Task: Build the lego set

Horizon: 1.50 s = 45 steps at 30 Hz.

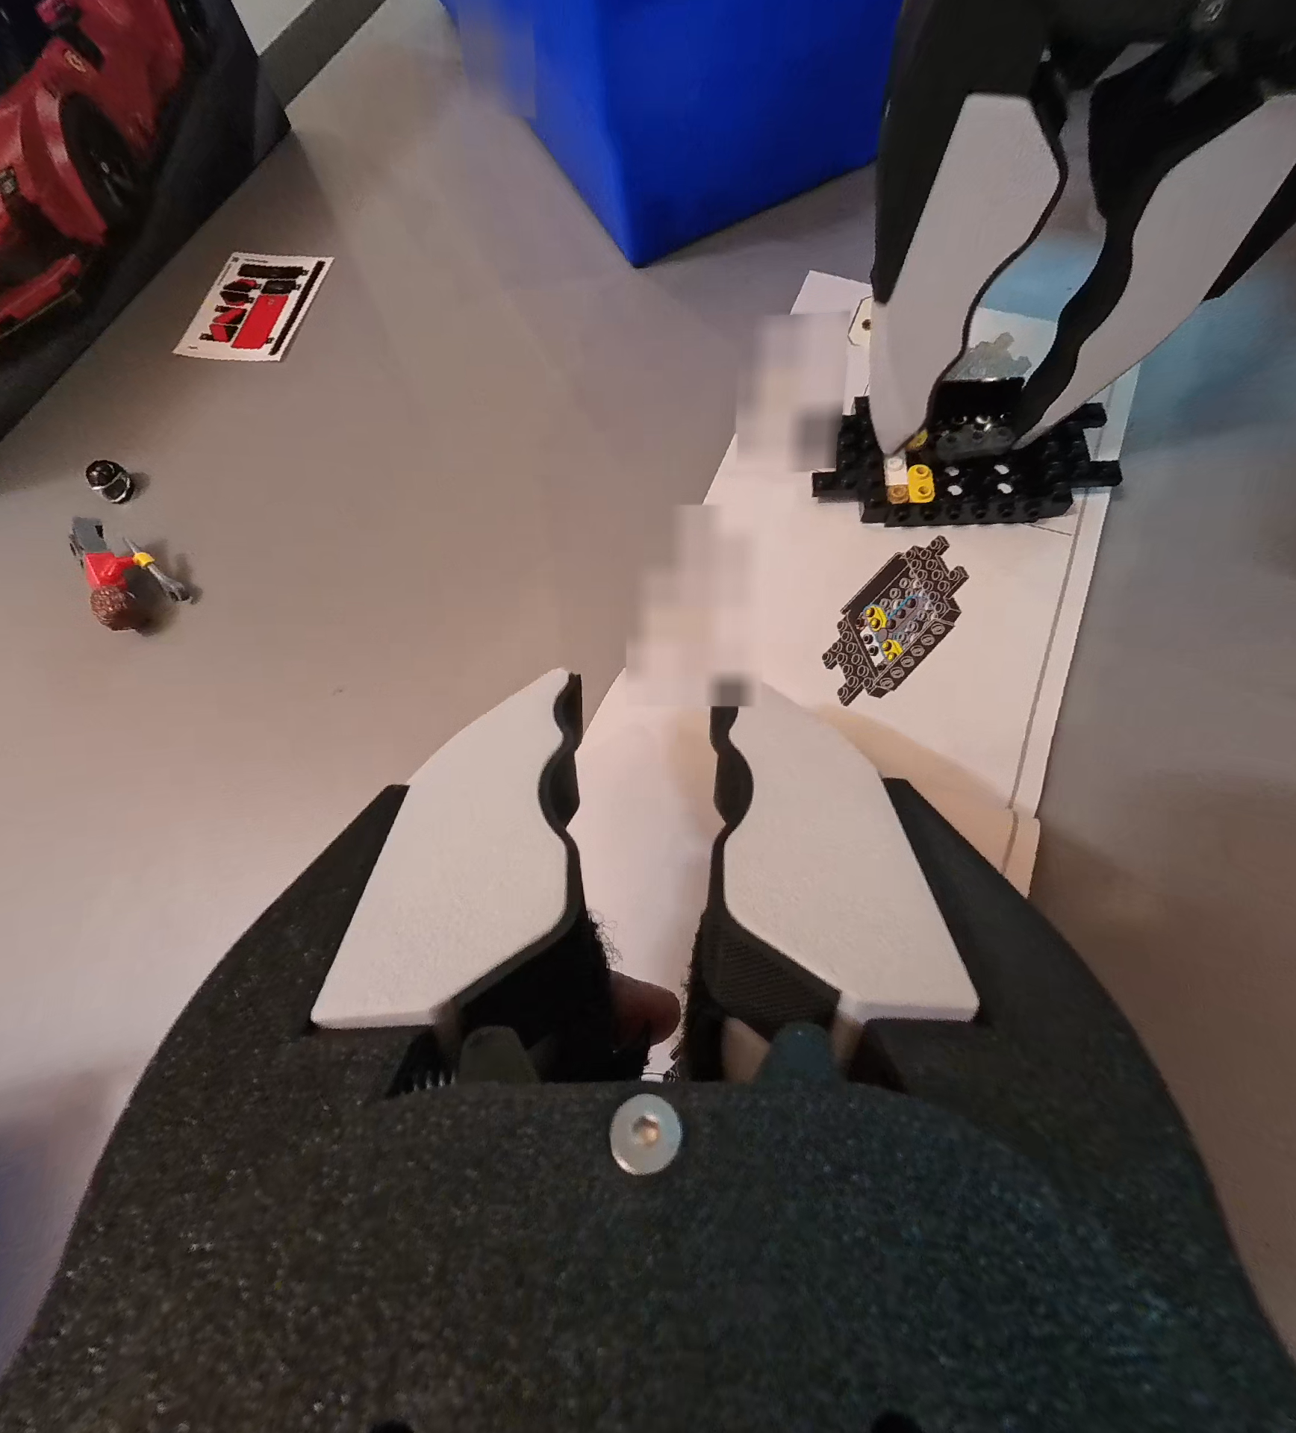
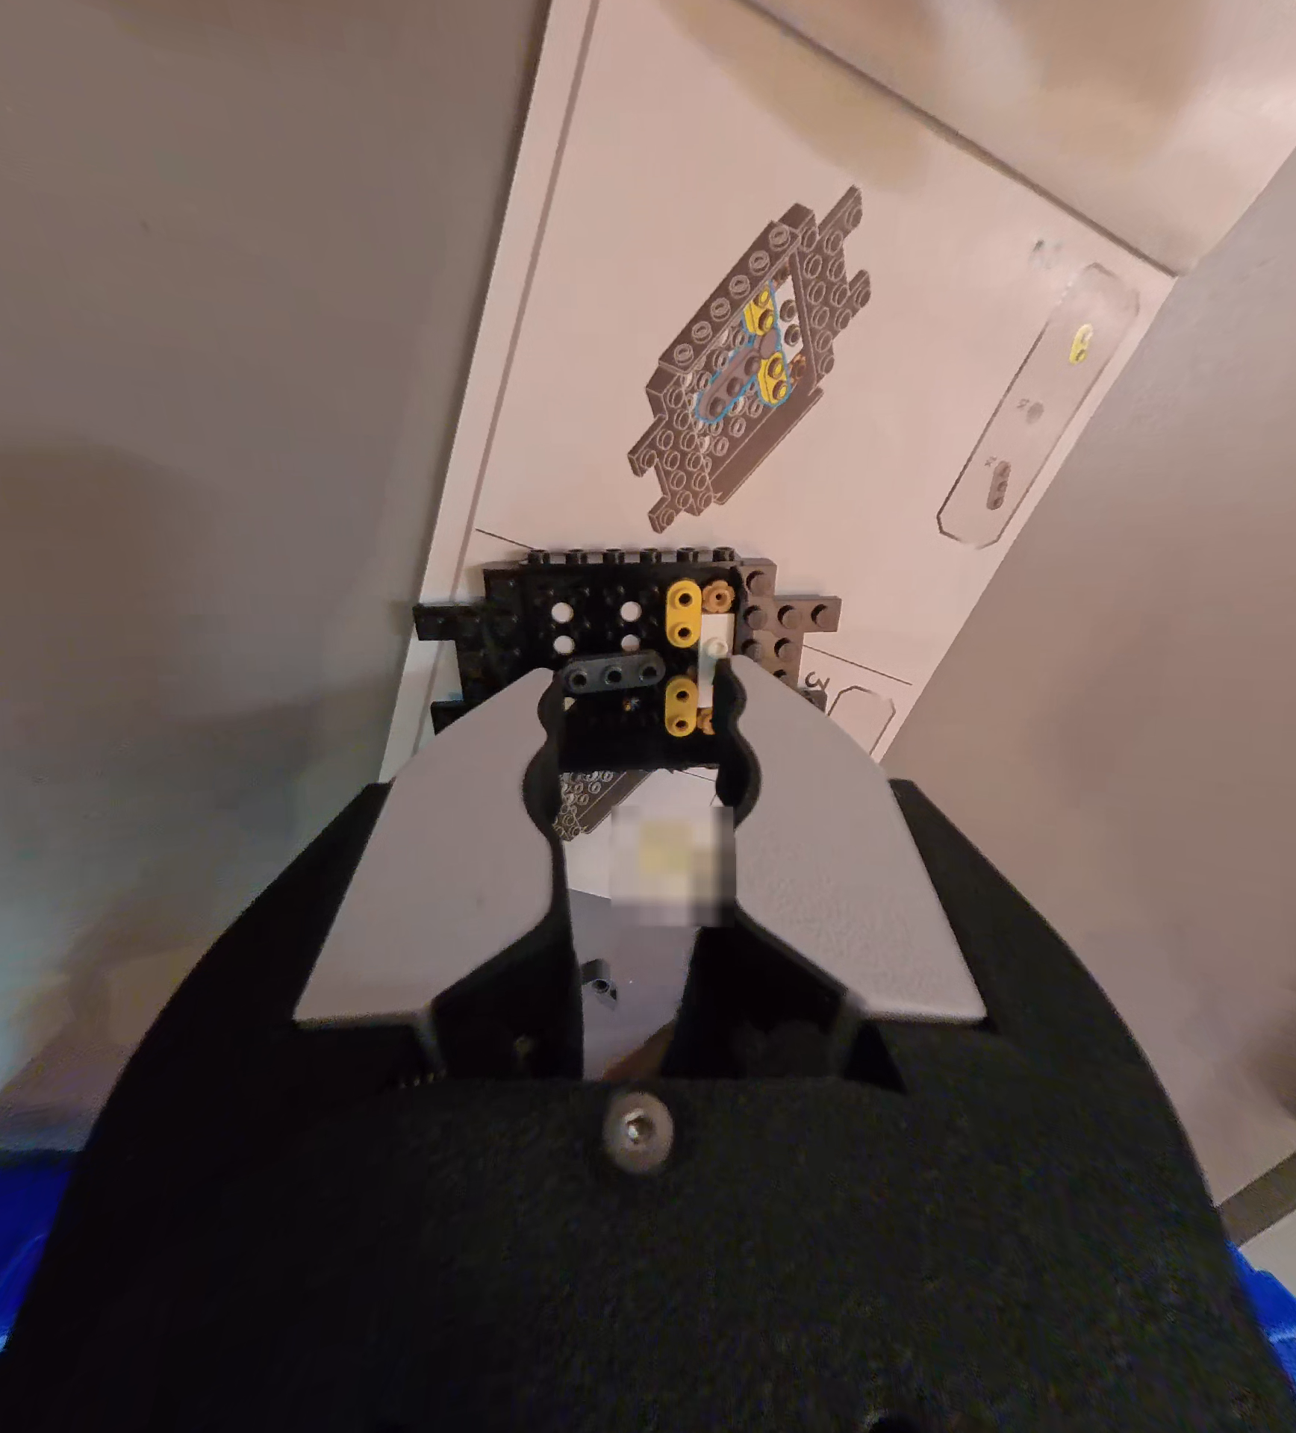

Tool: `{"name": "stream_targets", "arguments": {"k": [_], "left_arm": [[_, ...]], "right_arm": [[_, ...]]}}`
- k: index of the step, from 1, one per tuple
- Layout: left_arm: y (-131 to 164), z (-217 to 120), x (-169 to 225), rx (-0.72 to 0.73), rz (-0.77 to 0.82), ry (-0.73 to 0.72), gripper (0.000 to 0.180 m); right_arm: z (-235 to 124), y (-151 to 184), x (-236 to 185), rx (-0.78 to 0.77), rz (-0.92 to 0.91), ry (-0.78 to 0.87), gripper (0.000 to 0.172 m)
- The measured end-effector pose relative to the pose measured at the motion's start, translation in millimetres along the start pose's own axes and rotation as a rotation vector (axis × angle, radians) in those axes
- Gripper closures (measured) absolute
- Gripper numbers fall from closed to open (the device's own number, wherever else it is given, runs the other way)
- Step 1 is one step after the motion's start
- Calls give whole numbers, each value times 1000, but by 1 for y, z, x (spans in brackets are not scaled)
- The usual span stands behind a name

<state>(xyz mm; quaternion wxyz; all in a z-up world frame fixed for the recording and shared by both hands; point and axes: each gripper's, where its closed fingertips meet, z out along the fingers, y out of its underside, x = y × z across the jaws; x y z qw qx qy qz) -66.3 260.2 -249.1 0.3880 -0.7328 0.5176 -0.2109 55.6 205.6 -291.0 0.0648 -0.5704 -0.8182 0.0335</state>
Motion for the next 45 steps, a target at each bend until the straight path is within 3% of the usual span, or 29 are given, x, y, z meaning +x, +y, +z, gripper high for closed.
{"name": "stream_targets", "arguments": {"k": [4,9,11,16,18,31,34,45], "left_arm": [[-2,0,4,5,11,19,150],[-41,-6,79,228,100,402,157],[-50,6,101,240,102,468,161],[-40,55,113,72,152,370,171],[-46,66,112,81,152,332,172],[-50,82,104,82,85,284,175],[-44,89,98,30,98,213,176],[-45,84,99,50,106,235,174]], "right_arm": [[-1,0,3,2,5,29,134],[-1,-1,8,16,20,61,122],[-1,-1,10,33,32,56,120],[-1,1,9,37,57,35,119],[0,1,10,41,60,23,119],[-1,4,13,154,159,19,119],[-1,3,13,200,198,10,107],[-9,7,12,249,242,42,104]]}}
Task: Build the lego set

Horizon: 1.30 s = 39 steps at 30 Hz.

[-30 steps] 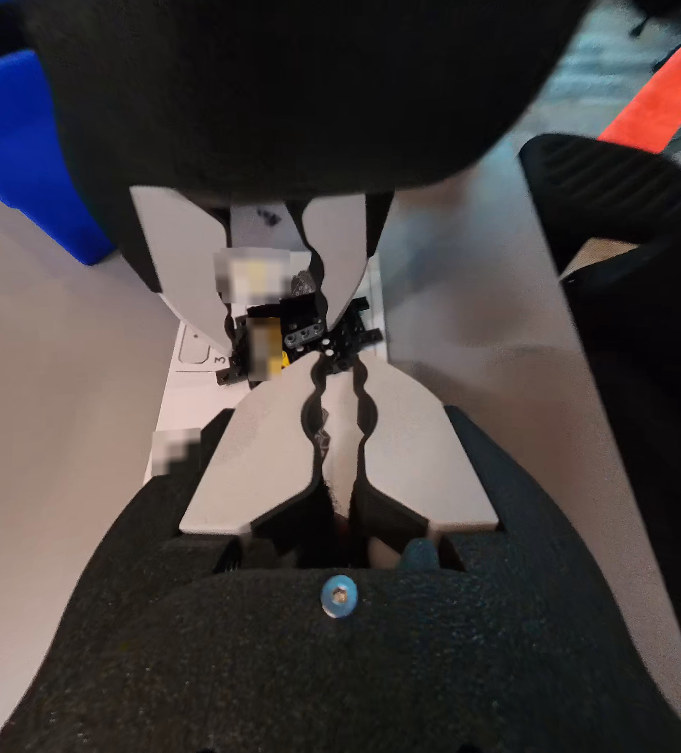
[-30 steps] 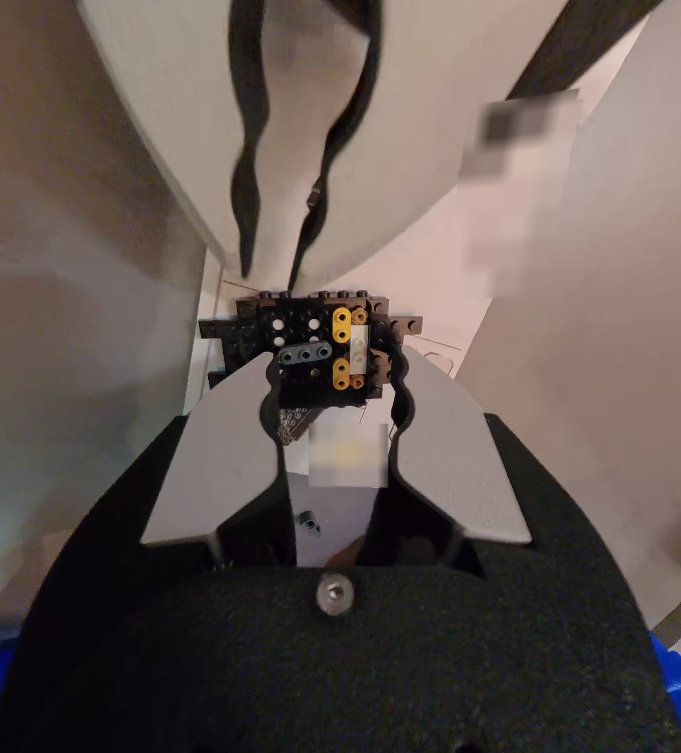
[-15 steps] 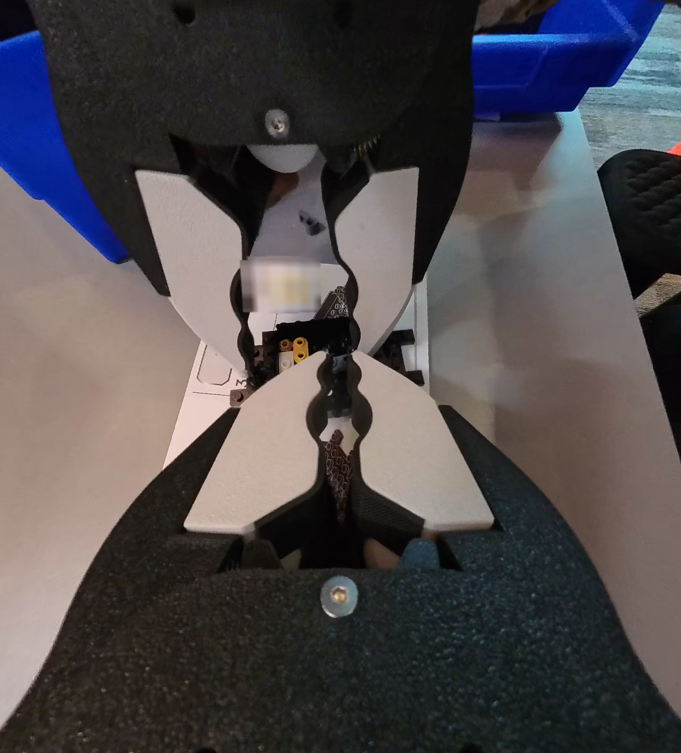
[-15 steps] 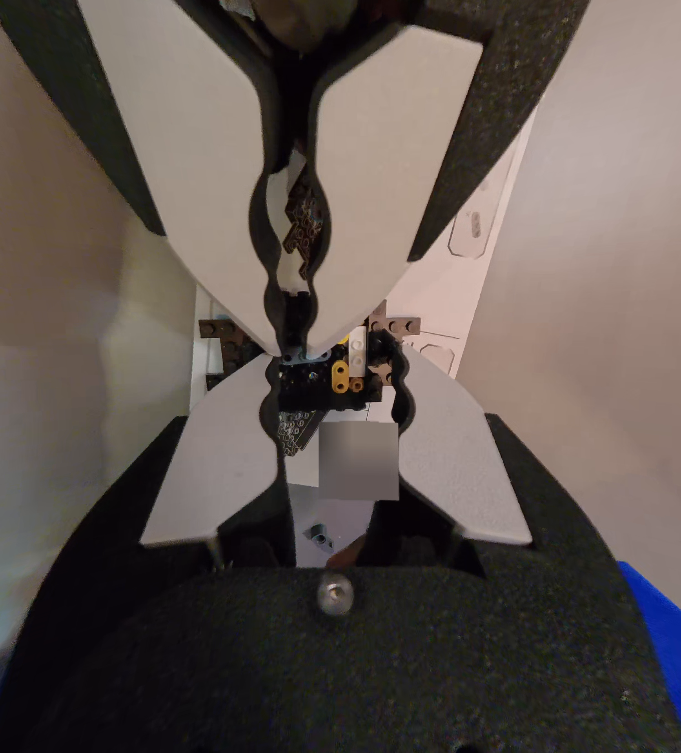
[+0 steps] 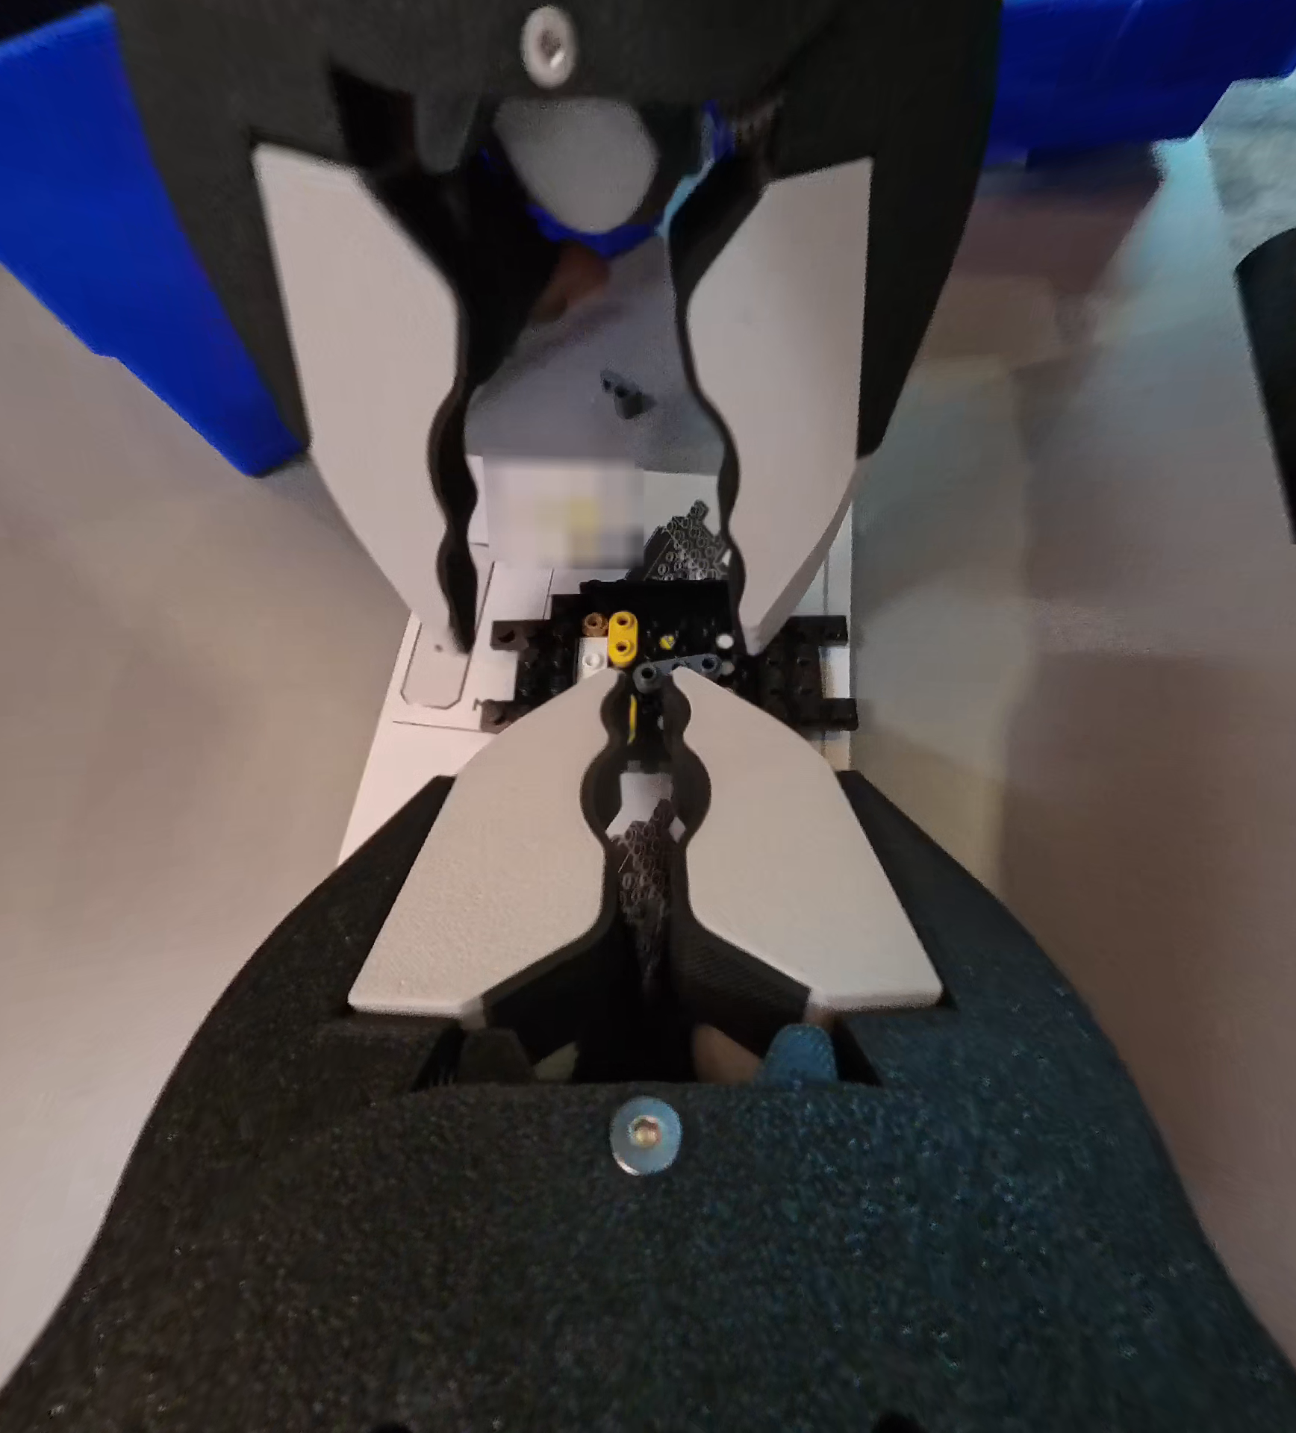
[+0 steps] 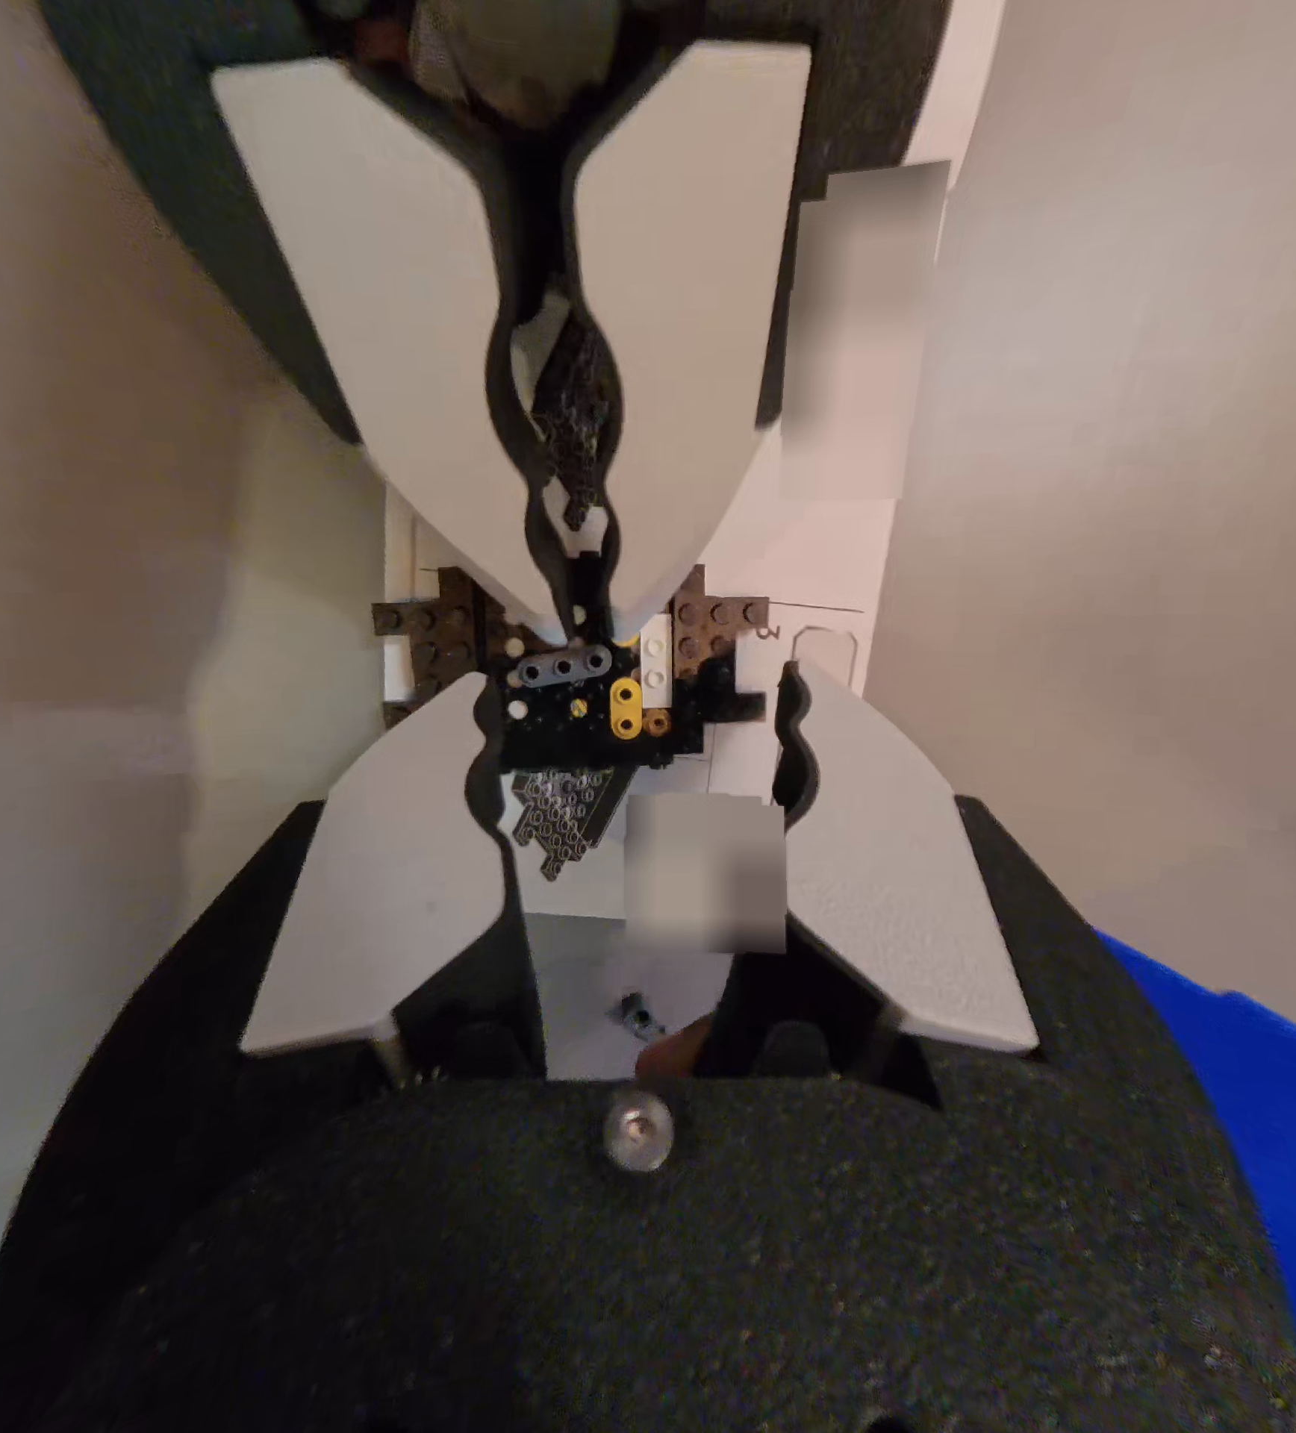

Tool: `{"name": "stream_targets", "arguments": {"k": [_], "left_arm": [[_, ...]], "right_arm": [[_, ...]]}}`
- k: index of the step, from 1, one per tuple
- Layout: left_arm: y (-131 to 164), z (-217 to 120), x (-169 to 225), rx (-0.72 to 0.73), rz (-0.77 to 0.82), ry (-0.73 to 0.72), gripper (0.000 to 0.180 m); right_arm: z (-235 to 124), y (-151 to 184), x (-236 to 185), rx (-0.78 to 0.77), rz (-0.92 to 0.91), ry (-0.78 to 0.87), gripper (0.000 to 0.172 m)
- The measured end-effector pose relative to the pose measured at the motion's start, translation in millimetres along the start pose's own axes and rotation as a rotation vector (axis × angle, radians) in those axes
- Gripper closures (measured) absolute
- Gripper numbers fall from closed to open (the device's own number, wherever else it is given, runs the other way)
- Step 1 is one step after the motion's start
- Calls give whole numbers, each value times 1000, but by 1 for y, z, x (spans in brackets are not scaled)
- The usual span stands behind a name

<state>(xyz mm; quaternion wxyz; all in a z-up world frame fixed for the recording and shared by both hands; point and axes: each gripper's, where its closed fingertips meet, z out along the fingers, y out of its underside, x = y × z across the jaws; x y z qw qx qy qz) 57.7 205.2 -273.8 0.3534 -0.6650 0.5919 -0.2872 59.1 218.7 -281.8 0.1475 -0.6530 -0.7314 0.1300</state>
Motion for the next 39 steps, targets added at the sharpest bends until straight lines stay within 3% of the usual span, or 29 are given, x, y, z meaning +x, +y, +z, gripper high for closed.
{"name": "stream_targets", "arguments": {"k": [2,6,7,14,24,39], "left_arm": [[-1,-10,-3,23,-25,8,174],[20,-17,-7,-78,12,2,166],[23,-17,-6,-93,20,9,164],[27,-10,3,-121,45,40,162],[26,-9,5,-114,45,43,161],[25,-9,5,-114,45,44,162]], "right_arm": [[-13,-3,2,36,9,31,108],[-26,-7,-9,95,-7,5,166],[-24,-7,-12,89,-5,-3,167],[-1,-1,-23,28,-16,-41,168],[1,-1,-27,2,88,-49,163],[3,1,-16,-32,-2,14,160]]}}
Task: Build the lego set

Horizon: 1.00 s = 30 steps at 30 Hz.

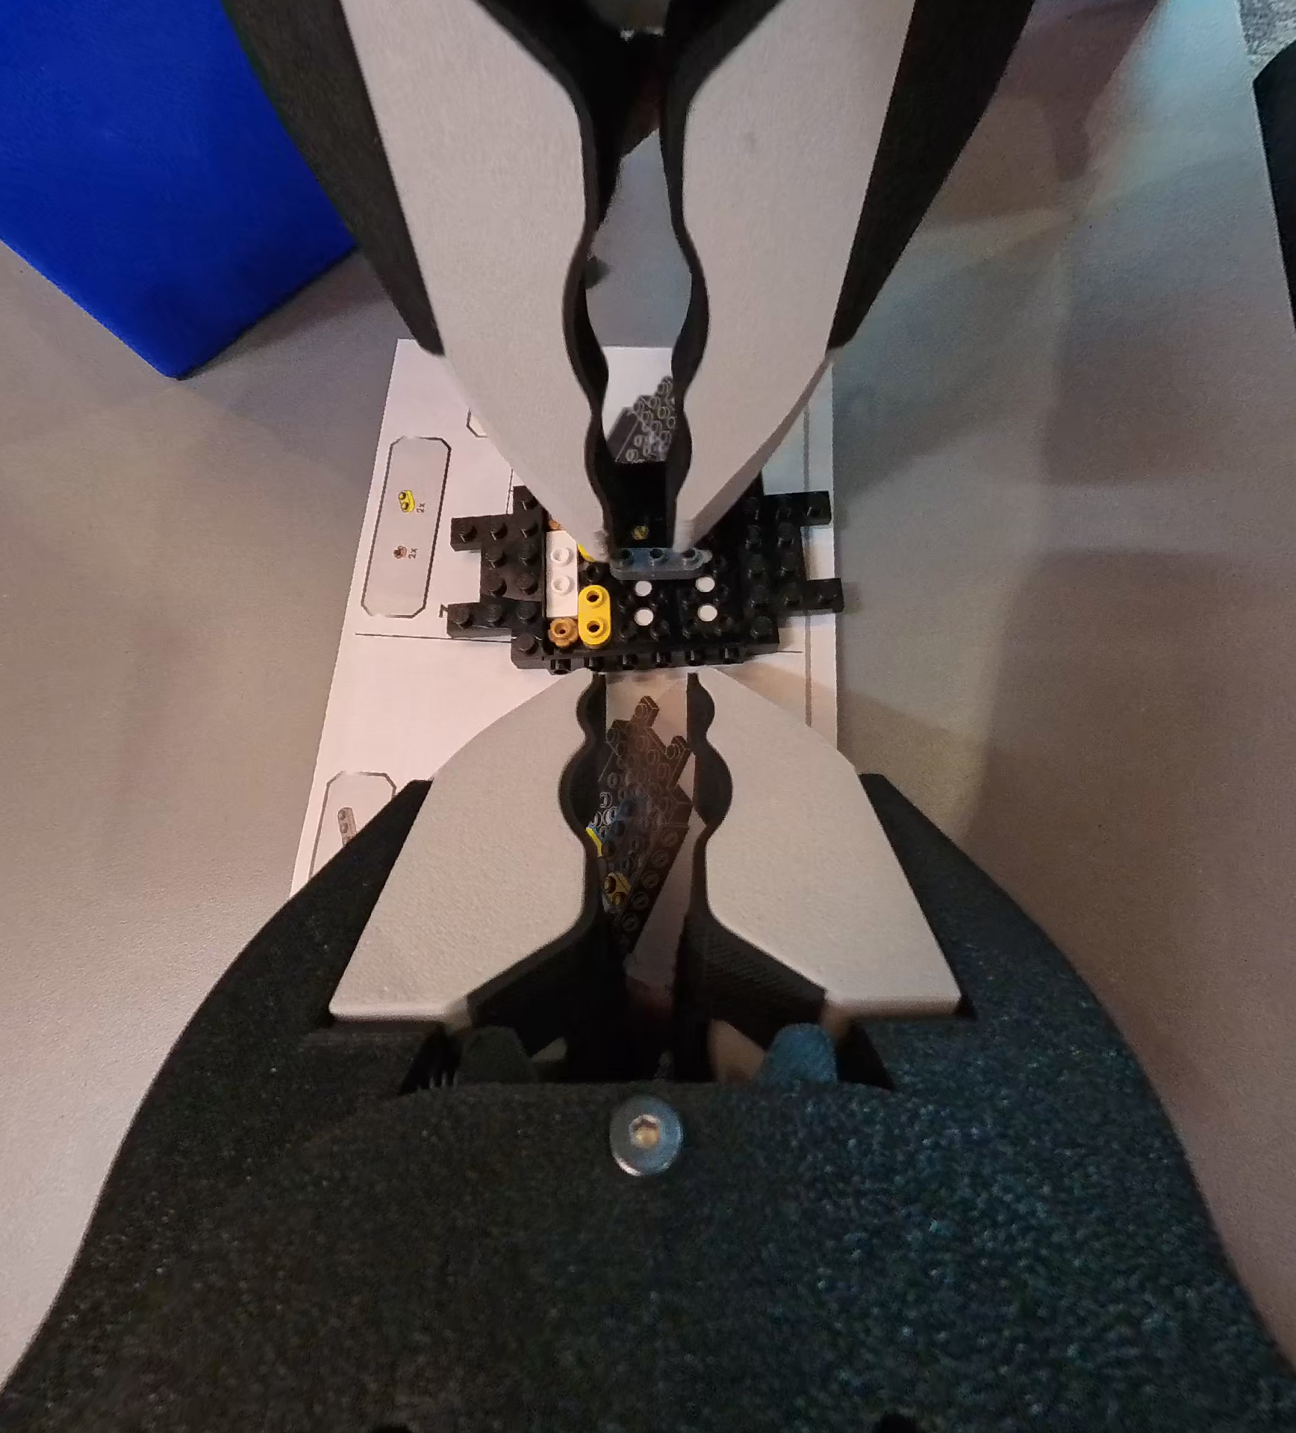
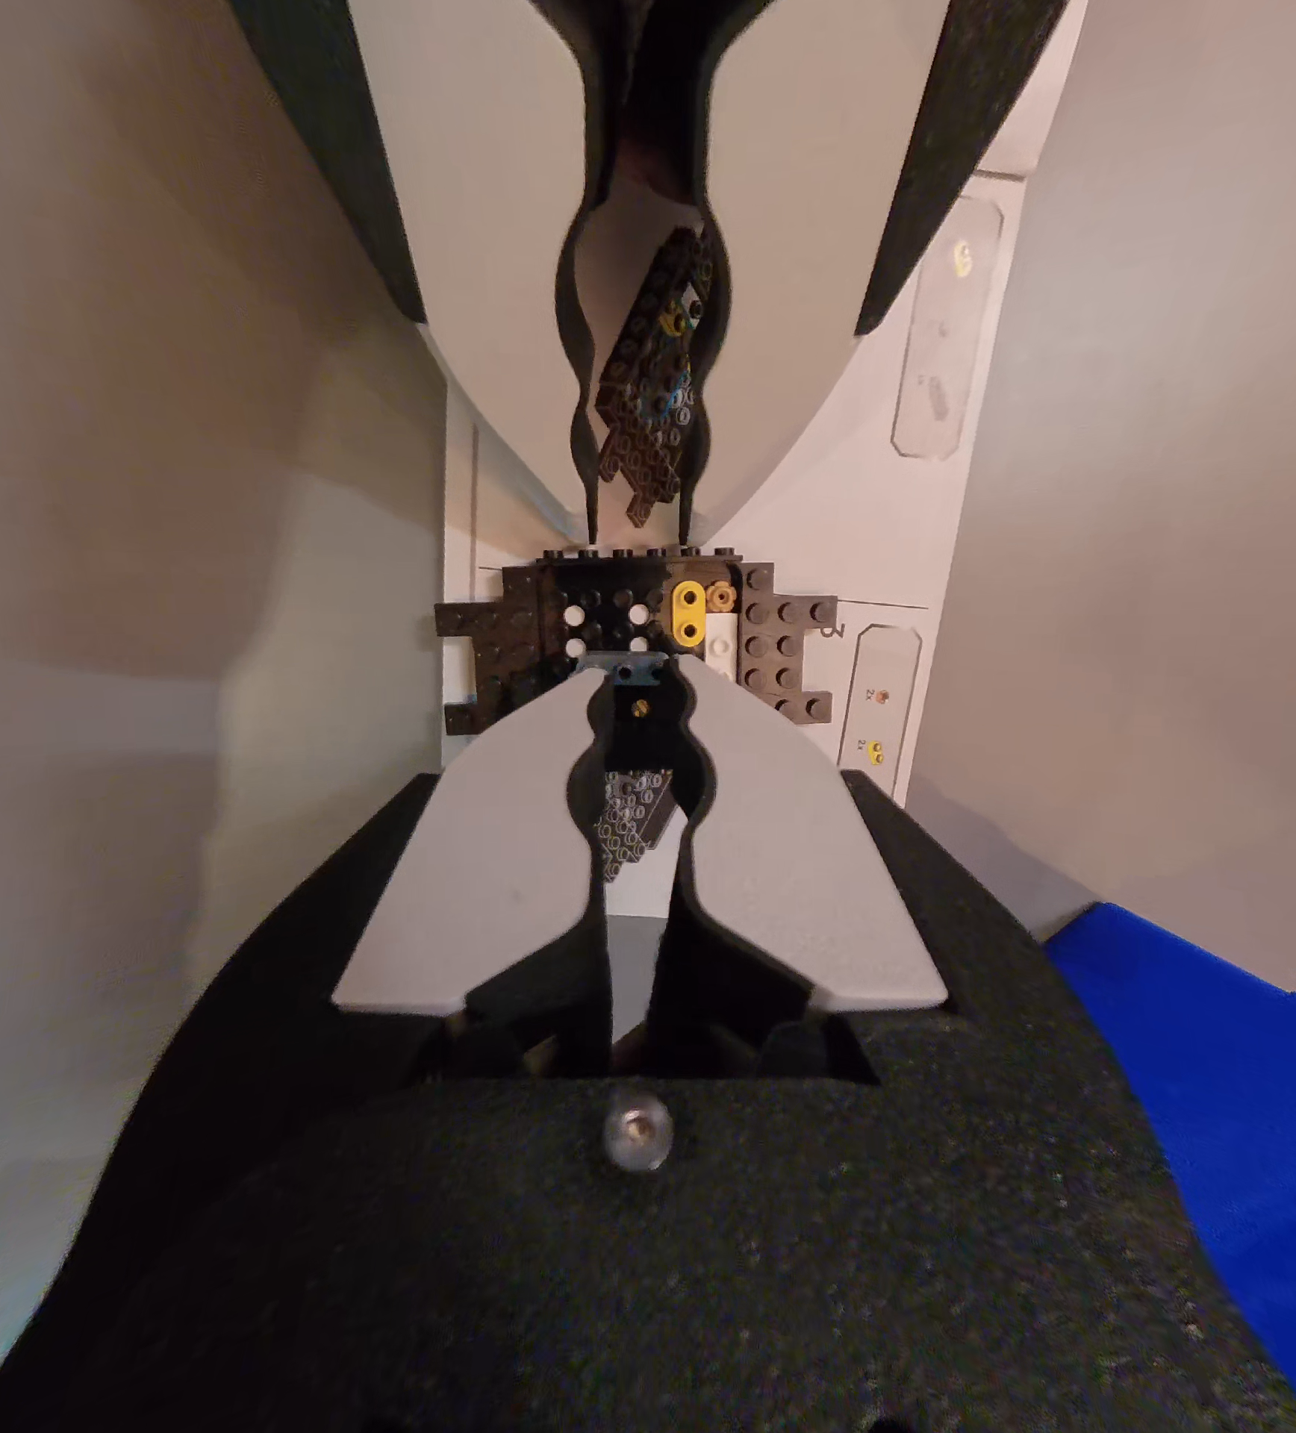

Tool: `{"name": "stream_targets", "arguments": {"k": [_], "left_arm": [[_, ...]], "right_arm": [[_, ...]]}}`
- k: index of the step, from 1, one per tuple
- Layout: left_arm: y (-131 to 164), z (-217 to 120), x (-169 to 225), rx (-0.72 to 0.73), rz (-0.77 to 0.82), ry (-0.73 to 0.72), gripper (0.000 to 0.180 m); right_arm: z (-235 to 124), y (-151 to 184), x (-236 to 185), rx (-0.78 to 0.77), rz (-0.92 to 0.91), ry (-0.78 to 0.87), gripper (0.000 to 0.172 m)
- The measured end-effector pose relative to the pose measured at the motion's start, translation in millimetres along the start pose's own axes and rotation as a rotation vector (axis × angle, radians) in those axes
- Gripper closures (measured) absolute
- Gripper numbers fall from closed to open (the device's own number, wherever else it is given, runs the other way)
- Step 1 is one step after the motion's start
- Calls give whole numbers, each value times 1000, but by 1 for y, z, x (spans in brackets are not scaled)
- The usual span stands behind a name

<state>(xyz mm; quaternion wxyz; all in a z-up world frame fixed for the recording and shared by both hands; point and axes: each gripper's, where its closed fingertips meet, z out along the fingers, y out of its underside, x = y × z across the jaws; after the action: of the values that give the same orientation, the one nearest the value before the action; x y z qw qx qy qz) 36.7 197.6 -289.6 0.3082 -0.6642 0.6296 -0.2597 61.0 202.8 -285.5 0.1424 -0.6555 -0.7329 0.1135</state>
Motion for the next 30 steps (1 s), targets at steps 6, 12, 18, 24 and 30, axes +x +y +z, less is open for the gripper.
{"name": "stream_targets", "arguments": {"k": [6,12,18,24,30], "left_arm": [[0,1,0,3,-3,3,162],[0,1,0,3,-2,1,162],[0,1,0,4,-3,0,162],[1,1,1,9,-31,17,167],[1,1,2,20,-88,49,169]], "right_arm": [[-3,-5,-2,12,7,-31,169],[3,-1,-3,-22,14,-52,171],[3,0,-4,-48,-11,-69,170],[5,-1,-5,-61,-4,-99,171],[5,-3,-6,-22,-10,-40,172]]}}
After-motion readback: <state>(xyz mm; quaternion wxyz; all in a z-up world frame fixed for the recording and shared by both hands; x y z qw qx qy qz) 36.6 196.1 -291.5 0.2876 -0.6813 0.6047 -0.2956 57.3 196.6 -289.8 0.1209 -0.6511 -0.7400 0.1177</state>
